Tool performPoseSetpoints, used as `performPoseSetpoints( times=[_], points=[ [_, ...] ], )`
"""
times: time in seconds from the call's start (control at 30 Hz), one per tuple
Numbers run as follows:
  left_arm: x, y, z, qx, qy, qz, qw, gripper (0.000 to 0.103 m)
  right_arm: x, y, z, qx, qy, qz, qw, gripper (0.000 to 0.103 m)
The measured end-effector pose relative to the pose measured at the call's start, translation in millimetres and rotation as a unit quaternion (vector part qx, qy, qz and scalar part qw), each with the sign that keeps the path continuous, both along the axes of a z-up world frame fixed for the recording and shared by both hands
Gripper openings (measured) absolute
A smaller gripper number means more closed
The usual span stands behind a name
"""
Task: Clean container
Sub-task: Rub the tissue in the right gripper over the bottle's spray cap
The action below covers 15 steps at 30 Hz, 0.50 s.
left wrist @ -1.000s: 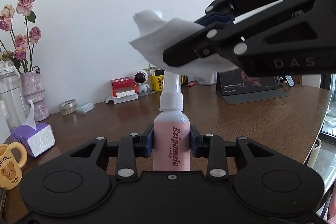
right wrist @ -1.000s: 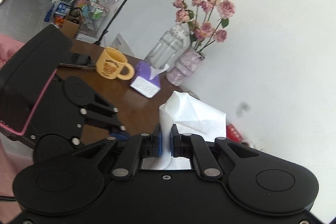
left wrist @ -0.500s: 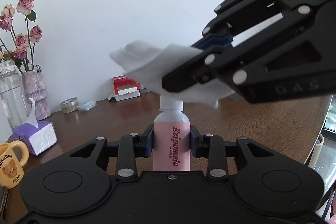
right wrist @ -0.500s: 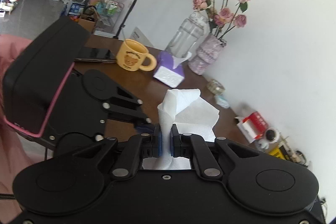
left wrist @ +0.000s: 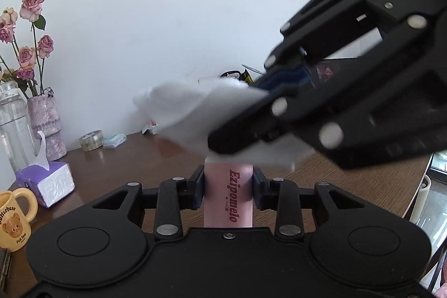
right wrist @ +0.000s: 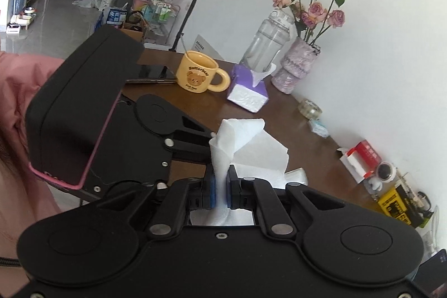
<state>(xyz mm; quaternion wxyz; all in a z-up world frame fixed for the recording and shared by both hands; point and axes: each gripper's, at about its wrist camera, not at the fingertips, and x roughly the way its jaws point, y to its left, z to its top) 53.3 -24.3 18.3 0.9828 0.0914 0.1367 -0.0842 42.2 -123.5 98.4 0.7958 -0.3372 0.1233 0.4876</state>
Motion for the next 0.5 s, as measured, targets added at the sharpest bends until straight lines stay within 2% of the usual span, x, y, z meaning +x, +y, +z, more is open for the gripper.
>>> performPoseSetpoints(
  times=[0.13, 0.2, 0.27, 0.4, 0.5],
  points=[
    [1.6, 1.3, -0.4, 0.000, -0.001, -0.001, 1.0000, 0.033, 6.5, -3.2, 6.9, 0.008, -0.082, -0.038, 0.996, 0.008],
    [2.5, 2.5, -0.6, -0.001, -0.001, -0.002, 1.0000, 0.033, 7.7, -4.8, 10.0, 0.014, -0.093, -0.046, 0.995, 0.008],
    [3.3, 3.6, -0.8, -0.001, -0.001, -0.003, 1.0000, 0.033, 3.8, -4.5, 6.8, 0.010, -0.079, -0.034, 0.996, 0.008],
    [3.5, 3.9, -2.0, 0.002, 0.001, -0.005, 1.0000, 0.033, -2.5, 2.2, -4.8, -0.010, -0.012, 0.010, 1.000, 0.008],
    [2.2, 3.4, -2.1, 0.003, 0.000, -0.004, 1.0000, 0.033, -2.4, 3.4, -4.8, -0.008, 0.032, 0.023, 0.999, 0.008]
  ],
)
